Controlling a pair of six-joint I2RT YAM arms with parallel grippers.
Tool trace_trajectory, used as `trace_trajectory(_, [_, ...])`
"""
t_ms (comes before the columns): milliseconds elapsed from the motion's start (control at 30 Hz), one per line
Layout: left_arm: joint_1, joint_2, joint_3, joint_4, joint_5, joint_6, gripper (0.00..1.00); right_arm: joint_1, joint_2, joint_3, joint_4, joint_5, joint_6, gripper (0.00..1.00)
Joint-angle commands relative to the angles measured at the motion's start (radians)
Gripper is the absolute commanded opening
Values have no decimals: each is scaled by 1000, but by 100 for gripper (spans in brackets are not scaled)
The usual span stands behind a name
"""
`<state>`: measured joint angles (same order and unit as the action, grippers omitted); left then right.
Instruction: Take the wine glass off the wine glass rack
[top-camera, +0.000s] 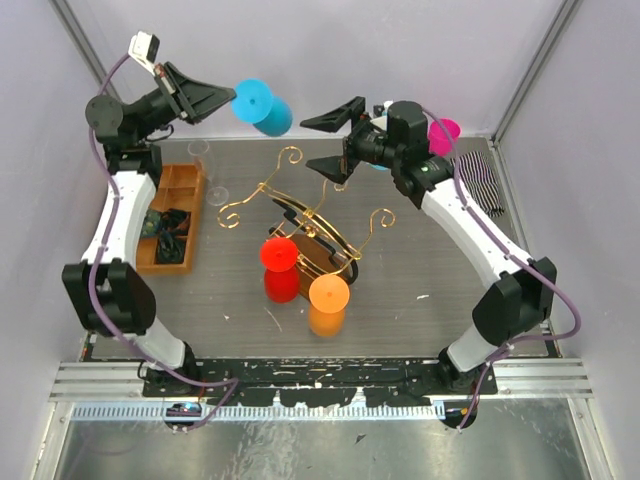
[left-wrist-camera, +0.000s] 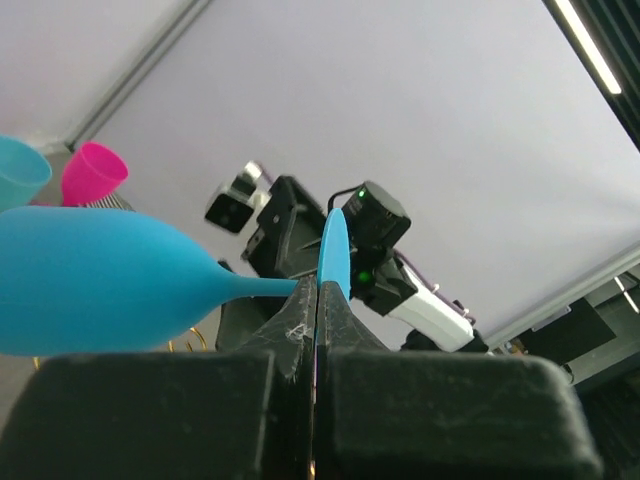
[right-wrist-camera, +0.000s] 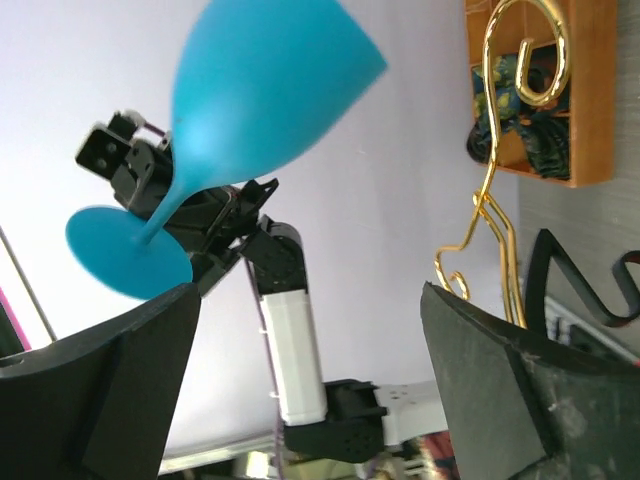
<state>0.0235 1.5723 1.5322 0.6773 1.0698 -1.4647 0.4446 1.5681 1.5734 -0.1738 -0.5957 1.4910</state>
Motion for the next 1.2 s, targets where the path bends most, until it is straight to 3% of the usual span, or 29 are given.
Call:
trace_trajectory(0, [1, 100, 159, 330, 32, -145, 0, 2, 13, -5, 237, 56, 279, 99])
trace_trajectory(267, [0, 215, 238, 537, 39, -304, 0, 2, 89, 40, 357, 92, 490, 100])
trace_trajectory(567, [-6, 252, 280, 601, 46, -347, 0, 34, 208, 183, 376, 138, 608, 100])
trace_trajectory(733, [-14, 284, 316, 668, 47, -411, 0, 70, 277, 277, 337, 162, 624, 100])
trace_trajectory(1167, [-16, 292, 308, 753, 23, -489, 0, 88, 291, 289, 323, 249, 636, 100])
